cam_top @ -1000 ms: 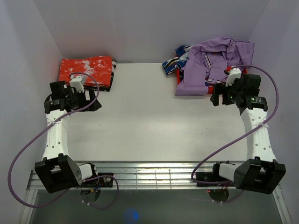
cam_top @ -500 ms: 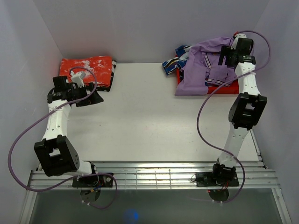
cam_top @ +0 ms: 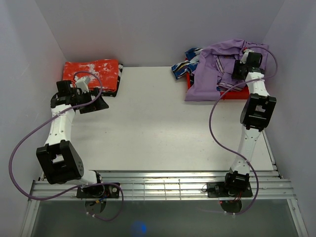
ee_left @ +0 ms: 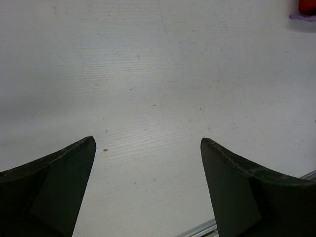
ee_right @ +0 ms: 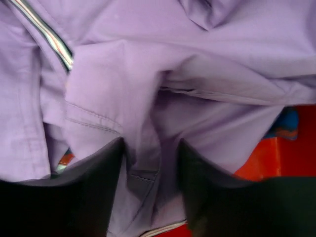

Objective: Fold and stack the trousers
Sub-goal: Grab the trousers from the pile, then move the trousers to the center of the board

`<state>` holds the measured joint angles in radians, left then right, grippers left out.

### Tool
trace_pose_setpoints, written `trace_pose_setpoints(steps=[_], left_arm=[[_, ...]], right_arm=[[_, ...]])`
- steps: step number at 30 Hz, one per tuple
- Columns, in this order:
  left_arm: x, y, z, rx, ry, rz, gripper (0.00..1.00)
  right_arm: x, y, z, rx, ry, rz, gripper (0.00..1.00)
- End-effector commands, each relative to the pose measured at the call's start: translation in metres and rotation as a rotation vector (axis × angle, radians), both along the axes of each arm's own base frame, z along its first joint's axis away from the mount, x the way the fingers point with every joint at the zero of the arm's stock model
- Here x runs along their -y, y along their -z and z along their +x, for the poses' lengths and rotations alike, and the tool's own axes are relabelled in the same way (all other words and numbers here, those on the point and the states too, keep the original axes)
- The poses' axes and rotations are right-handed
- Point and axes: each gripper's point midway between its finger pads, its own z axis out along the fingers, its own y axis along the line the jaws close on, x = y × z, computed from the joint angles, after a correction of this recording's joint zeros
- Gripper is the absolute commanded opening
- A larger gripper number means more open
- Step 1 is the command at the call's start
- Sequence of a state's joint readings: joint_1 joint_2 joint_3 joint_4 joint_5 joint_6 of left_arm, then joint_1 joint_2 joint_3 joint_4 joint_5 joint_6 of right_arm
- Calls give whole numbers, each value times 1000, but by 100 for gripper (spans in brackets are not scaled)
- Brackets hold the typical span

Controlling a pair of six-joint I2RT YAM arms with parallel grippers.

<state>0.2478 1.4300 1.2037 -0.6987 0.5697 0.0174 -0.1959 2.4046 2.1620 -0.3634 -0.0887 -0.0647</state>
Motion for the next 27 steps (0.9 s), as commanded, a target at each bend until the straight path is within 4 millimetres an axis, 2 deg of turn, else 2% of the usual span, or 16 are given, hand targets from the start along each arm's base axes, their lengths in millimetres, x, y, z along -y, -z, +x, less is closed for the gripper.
trace_pose_setpoints(steps=[1,2,3,4,5,7,8,10,13,16,19,23,24,25,26,27], left_arm=[[-3,-17,8,46,-8,9,98],[-4,-18,8,50,-14,18,98],[-6,-21,11,64,-18,26,98],[-7,-26,12,84,-22,33,98],[-7,-28,12,100,-22,35,98],[-5,-44,16,181,-8,44,98],[-3,-49,16,211,4,39,98],[7,-63,17,283,57,8,98],[26,-88,13,400,158,-41,98],[44,-109,5,498,257,-106,98],[55,-121,6,585,338,-105,98],[83,-117,15,638,460,-19,98],[101,-109,17,628,505,-18,98],[108,-105,20,633,528,1,98],[115,-101,22,632,543,10,98],[140,-96,18,631,603,1,98]], right_arm=[[-19,-84,10,181,-93,20,25],[-28,-113,5,226,-137,29,12],[-33,-129,1,248,-162,40,8],[-40,-146,-5,269,-193,53,8],[-56,-182,-17,324,-264,76,8],[-72,-213,-34,364,-322,105,8],[-82,-246,-52,410,-355,107,8],[-110,-277,-77,451,-467,161,8],[-149,-349,-140,571,-625,219,8],[-177,-392,-194,644,-769,249,8],[-193,-423,-247,686,-861,231,8],[-203,-438,-315,745,-954,70,8],[-202,-429,-322,738,-947,43,8],[-203,-437,-349,778,-942,-20,8],[-199,-437,-354,810,-931,-102,8],[-199,-438,-364,829,-927,-135,8]])
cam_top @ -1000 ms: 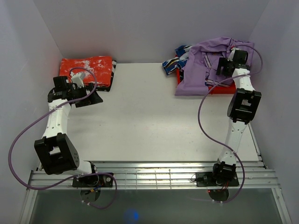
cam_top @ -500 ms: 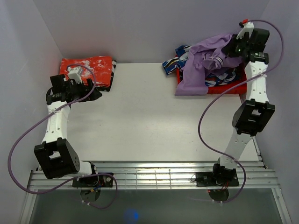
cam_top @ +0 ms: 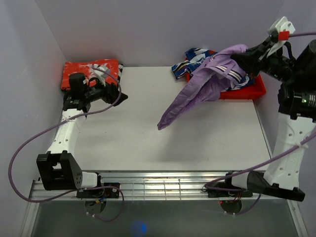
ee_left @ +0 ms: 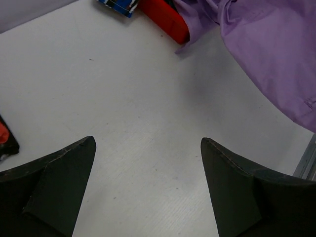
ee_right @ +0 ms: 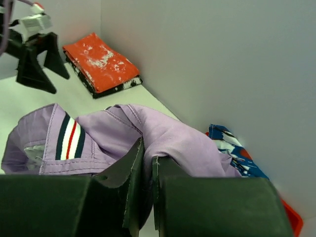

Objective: Fold and stack the trousers
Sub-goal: Move the trousers to the center of the board

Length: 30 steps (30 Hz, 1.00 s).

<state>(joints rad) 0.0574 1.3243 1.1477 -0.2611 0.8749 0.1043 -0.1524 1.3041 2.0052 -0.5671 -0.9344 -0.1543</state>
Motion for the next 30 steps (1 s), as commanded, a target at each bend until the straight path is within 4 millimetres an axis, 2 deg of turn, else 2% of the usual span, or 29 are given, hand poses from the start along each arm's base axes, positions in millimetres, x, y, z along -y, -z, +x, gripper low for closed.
trace_pose_setpoints(steps=[1,4,7,8,9,10,11,12,13,14,15,17,18,21,26,30], left_arm=[[46,6,4,92,136,75,98],[82,22,6,151,194,90,98],[119,28,3,248,281,95,98],[131,41,7,275,317,128,98],[151,44,2,294,366,137,98],[159,50,6,297,366,149,98],[168,52,10,313,377,146,98],[186,62,13,275,395,128,98],[192,66,20,256,379,117,98],[201,65,25,258,371,96,98],[213,75,27,208,370,69,97],[225,74,35,221,347,33,97],[233,81,35,206,347,18,97],[246,79,42,197,299,-32,97],[265,60,48,294,280,-62,98],[282,41,55,417,259,-92,98]], right_arm=[[1,-3,-46,190,35,-138,8],[-3,-9,-71,274,38,-152,8],[2,-19,-77,318,99,-156,8],[11,-27,-73,343,163,-150,8],[15,-34,-72,365,197,-141,8],[17,-43,-78,384,227,-107,8],[23,-47,-74,395,269,-84,8],[25,-62,-78,460,286,-58,8],[25,-69,-84,473,296,-11,8],[27,-71,-81,484,308,7,8],[27,-84,-85,542,308,21,8],[29,-96,-81,548,309,90,8],[30,-106,-81,563,312,119,8],[32,-146,-79,665,293,217,8],[24,-185,-89,753,186,331,8],[32,-210,-81,759,166,472,8]])
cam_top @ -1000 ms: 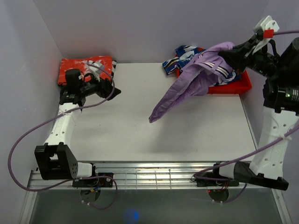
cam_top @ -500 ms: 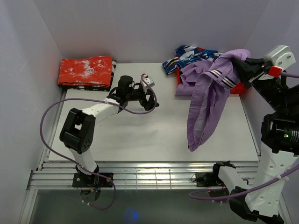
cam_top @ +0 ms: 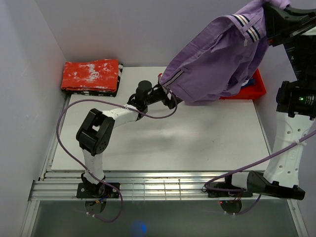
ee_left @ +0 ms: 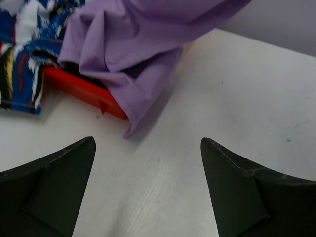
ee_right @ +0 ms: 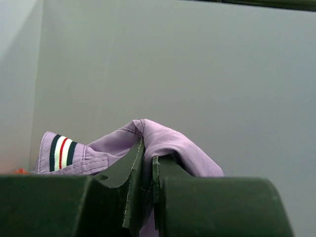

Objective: Fold and stack the trousers
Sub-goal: Move the trousers to the center of the board

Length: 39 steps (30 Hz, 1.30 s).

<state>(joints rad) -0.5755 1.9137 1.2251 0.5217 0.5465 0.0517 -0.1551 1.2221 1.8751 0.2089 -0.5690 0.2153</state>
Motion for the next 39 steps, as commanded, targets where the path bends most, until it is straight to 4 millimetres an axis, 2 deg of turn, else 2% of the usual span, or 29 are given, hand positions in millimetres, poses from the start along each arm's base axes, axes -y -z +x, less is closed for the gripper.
trace_pose_setpoints(steps=[1,2,3,4,5,6,7,9,10,13,14,17,22,23,24,29,30,31,34,35,38,39], left_arm=[[19,-53,14,201,-44,-115,98],[25,-62,13,258,-43,-139,98],[38,-58,10,305,-29,-129,98],[45,-59,10,336,-32,-131,98],[54,-63,7,373,-15,-143,98],[70,-64,4,424,12,-143,98],[79,-66,3,458,20,-146,98],[99,-79,1,537,-4,-179,98],[111,-87,9,575,-21,-201,98],[139,-103,16,612,-24,-266,98],[145,-108,18,621,-26,-285,98],[171,-116,11,640,9,-339,98],[194,-121,15,684,-9,-395,98],[199,-106,21,668,-19,-389,98],[201,-127,21,690,-35,-440,98],[194,-131,42,675,-208,-489,98],[191,-125,45,688,-233,-462,94],[185,-124,51,687,-284,-456,78],[163,-119,69,685,-402,-415,44],[148,-119,82,671,-462,-410,29],[122,-131,94,653,-498,-404,12],[107,-137,103,656,-524,-398,0]], right_arm=[[4,-75,-49,260,-61,151,8],[6,-86,-57,295,-61,170,8],[6,-92,-59,322,-71,177,8],[7,-92,-48,313,-91,197,8],[5,-103,-59,353,-108,203,8],[4,-108,-60,367,-120,211,8],[5,-109,-49,360,-129,224,8],[1,-119,-58,396,-152,242,8],[0,-120,-56,411,-159,246,8],[-12,-125,-64,470,-162,243,8],[-26,-126,-69,477,-208,253,8],[-42,-126,-75,510,-229,258,8],[-51,-130,-78,527,-239,301,8],[-52,-131,-80,528,-240,311,8],[-54,-131,-80,527,-243,313,8],[-64,-130,-85,521,-261,318,8],[-65,-128,-83,519,-258,316,8],[-66,-129,-84,522,-253,320,8],[-60,-135,-89,543,-231,343,8],[-55,-137,-89,549,-206,361,8],[-41,-143,-97,579,-157,402,8],[-37,-144,-97,593,-122,403,8]])
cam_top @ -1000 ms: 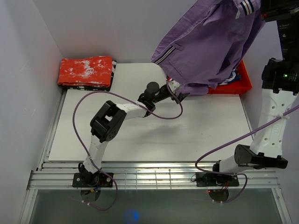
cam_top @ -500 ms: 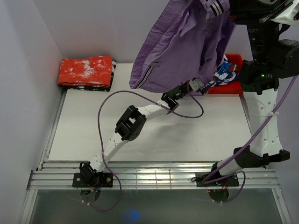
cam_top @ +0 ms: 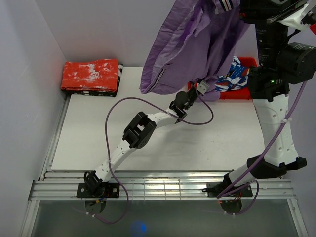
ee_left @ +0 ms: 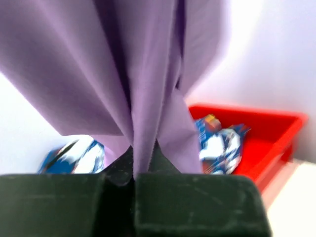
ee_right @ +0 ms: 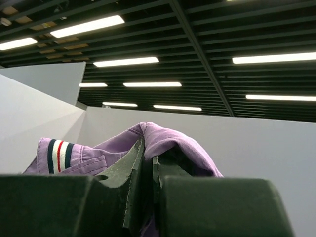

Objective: Fold and stack the trousers
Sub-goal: Move the trousers to the center of the board

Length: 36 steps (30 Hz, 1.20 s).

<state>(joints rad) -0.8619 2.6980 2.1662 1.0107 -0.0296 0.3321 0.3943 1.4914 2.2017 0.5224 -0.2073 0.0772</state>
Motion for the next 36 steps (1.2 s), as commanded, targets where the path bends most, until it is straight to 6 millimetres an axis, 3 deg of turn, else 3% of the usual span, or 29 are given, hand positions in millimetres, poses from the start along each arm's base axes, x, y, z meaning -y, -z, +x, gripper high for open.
trace_pose_setpoints(steps=[1,2,4,5,7,8,10,11,12,14,15,18,19,21,22,23,24,25,26,27,28,29,30,31,32,33,36], left_arm=[[-72,-83,29,27,-162,-110,0],[-94,-100,31,32,-187,-113,0],[-118,-123,24,49,-188,-106,0],[-148,-145,15,57,-206,-101,0],[-178,-171,0,79,-197,-77,0],[-211,-189,-12,78,-219,-46,0],[-241,-204,-30,72,-200,-20,0],[-266,-200,-28,30,-219,17,0],[-291,-219,-52,45,-227,15,0],[-334,-224,-60,26,-309,45,0],[-358,-245,-83,58,-337,33,0],[-413,-257,-99,53,-449,75,0],[-430,-275,-119,104,-482,88,0],[-469,-276,-133,95,-597,184,0],[-475,-275,-139,102,-614,232,0],[-487,-270,-152,111,-655,312,0],[-496,-244,-168,107,-686,483,0],[-496,-214,-180,107,-673,587,0],[-491,-161,-188,17,-604,720,0],[-485,-116,-200,-25,-524,809,0],[-477,-55,-209,-137,-407,907,0],[-469,-30,-216,-183,-322,933,0],[-459,15,-220,-267,-203,971,0],[-445,76,-216,-461,-23,989,0],[-444,71,-214,-452,-26,987,0],[-441,94,-211,-540,37,995,0],[-431,121,-196,-674,132,981,0]], right_arm=[[52,-35,-56,168,145,175,8],[62,-36,-56,165,181,215,8],[68,-30,-52,167,265,217,8],[77,-29,-51,164,301,250,8],[84,-25,-58,188,376,241,8],[82,-15,-45,158,402,230,8],[90,-11,-44,144,453,239,8],[92,-3,-34,109,475,245,8],[95,-2,-32,98,488,258,8],[99,2,-26,66,495,281,8],[98,4,-23,55,486,279,8],[87,8,-19,47,416,257,8],[83,9,-18,42,397,247,8],[71,24,-6,-44,314,217,8],[66,37,2,-110,270,212,8],[65,62,22,-243,247,230,8],[65,99,47,-411,249,240,8],[76,149,60,-608,276,283,8],[73,229,81,-794,324,240,8],[84,284,67,-933,358,225,8],[102,376,59,-1162,460,192,8],[118,427,59,-1283,519,209,8],[150,495,34,-1467,645,213,8],[188,599,-11,-1722,820,280,8],[188,607,-15,-1732,823,281,8],[190,618,-20,-1763,823,289,8],[200,638,-27,-1824,871,345,10]])
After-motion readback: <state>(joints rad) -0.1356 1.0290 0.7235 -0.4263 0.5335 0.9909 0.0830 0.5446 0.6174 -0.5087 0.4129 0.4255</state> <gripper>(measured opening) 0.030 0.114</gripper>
